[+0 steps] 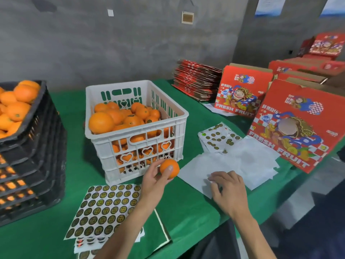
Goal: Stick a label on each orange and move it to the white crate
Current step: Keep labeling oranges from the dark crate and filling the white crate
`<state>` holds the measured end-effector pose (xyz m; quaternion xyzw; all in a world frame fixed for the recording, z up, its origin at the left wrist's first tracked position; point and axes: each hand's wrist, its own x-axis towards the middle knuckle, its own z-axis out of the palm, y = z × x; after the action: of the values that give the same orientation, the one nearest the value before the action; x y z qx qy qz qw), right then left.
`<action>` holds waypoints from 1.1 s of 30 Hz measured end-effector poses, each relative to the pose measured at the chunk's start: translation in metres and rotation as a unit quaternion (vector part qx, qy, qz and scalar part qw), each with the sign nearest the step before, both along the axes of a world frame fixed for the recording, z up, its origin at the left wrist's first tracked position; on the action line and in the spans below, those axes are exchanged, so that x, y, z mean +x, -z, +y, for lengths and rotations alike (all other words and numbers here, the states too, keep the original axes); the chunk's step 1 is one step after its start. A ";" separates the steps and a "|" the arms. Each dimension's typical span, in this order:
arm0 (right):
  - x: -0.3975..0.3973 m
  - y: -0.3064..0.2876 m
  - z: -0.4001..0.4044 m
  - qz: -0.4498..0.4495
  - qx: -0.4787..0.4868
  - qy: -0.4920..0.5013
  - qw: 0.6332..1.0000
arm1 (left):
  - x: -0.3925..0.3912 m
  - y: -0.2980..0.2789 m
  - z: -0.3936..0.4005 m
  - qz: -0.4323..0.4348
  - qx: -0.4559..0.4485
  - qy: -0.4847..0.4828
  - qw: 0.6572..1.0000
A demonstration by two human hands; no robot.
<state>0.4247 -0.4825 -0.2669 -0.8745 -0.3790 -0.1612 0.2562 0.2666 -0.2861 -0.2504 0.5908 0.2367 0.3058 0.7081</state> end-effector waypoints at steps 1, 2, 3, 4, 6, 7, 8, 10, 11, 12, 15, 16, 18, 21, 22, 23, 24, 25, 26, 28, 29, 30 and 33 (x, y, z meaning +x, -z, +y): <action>-0.006 -0.002 0.007 0.002 0.008 -0.012 1.000 | -0.006 0.001 0.003 0.000 0.001 -0.006 1.000; -0.013 -0.005 0.016 0.004 0.013 -0.028 0.999 | -0.012 0.002 0.007 -0.002 0.002 -0.013 1.000; -0.020 -0.007 0.027 0.007 0.016 -0.049 0.999 | -0.019 0.003 0.011 -0.003 0.003 -0.021 1.000; -0.028 -0.009 0.039 0.010 0.019 -0.071 0.997 | -0.027 0.004 0.015 -0.004 0.004 -0.030 1.000; -0.048 -0.012 0.063 0.018 0.023 -0.116 0.993 | -0.047 0.005 0.024 -0.004 0.009 -0.056 0.998; -0.059 -0.011 0.075 0.022 0.024 -0.138 0.990 | -0.057 0.007 0.029 -0.001 0.013 -0.069 0.998; -0.070 -0.010 0.086 0.027 0.024 -0.160 0.986 | -0.069 0.008 0.033 0.005 0.020 -0.083 0.996; -0.092 -0.006 0.107 0.038 0.018 -0.204 0.978 | -0.094 0.010 0.042 0.018 0.040 -0.107 0.993; -0.103 -0.004 0.117 0.041 0.015 -0.226 0.973 | -0.107 0.010 0.047 0.025 0.050 -0.120 0.991; -0.112 -0.002 0.126 0.042 0.014 -0.248 0.968 | -0.119 0.010 0.051 0.035 0.062 -0.136 0.988; -0.139 0.002 0.148 0.035 0.013 -0.307 0.951 | -0.152 0.011 0.062 0.070 0.079 -0.181 0.978; -0.146 0.003 0.153 0.031 0.010 -0.324 0.946 | -0.161 0.013 0.065 0.079 0.078 -0.193 0.975; -0.157 0.004 0.162 0.036 -0.015 -0.352 0.935 | -0.175 0.016 0.070 0.093 0.083 -0.208 0.970; -0.165 0.011 0.172 0.058 -0.101 -0.368 0.923 | -0.190 0.023 0.069 0.116 0.092 -0.219 0.964; -0.166 0.016 0.173 0.072 -0.127 -0.373 0.916 | -0.193 0.026 0.067 0.122 0.093 -0.224 0.962; -0.167 0.019 0.174 0.098 -0.142 -0.383 0.908 | -0.196 0.029 0.065 0.128 0.093 -0.233 0.960; -0.168 0.022 0.175 0.129 -0.145 -0.395 0.898 | -0.199 0.031 0.064 0.130 0.091 -0.246 0.956; -0.170 0.023 0.176 0.156 -0.142 -0.407 0.889 | -0.202 0.032 0.063 0.130 0.088 -0.263 0.952; -0.172 0.023 0.178 0.171 -0.138 -0.416 0.882 | -0.204 0.033 0.062 0.131 0.085 -0.280 0.947; -0.178 0.022 0.184 0.170 -0.133 -0.438 0.873 | -0.207 0.034 0.064 0.142 0.086 -0.307 0.937; -0.181 0.022 0.187 0.165 -0.134 -0.450 0.867 | -0.208 0.034 0.065 0.142 0.089 -0.312 0.935; -0.184 0.021 0.190 0.162 -0.136 -0.460 0.863 | -0.208 0.033 0.066 0.138 0.090 -0.312 0.936; -0.185 0.019 0.197 0.159 -0.144 -0.470 0.856 | -0.203 0.033 0.068 0.123 0.066 -0.303 0.943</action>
<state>0.2398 -0.2855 -0.2858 -0.6328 -0.7183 0.1759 0.2297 0.0631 -0.2177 -0.2835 0.5695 0.4691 0.4463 0.5064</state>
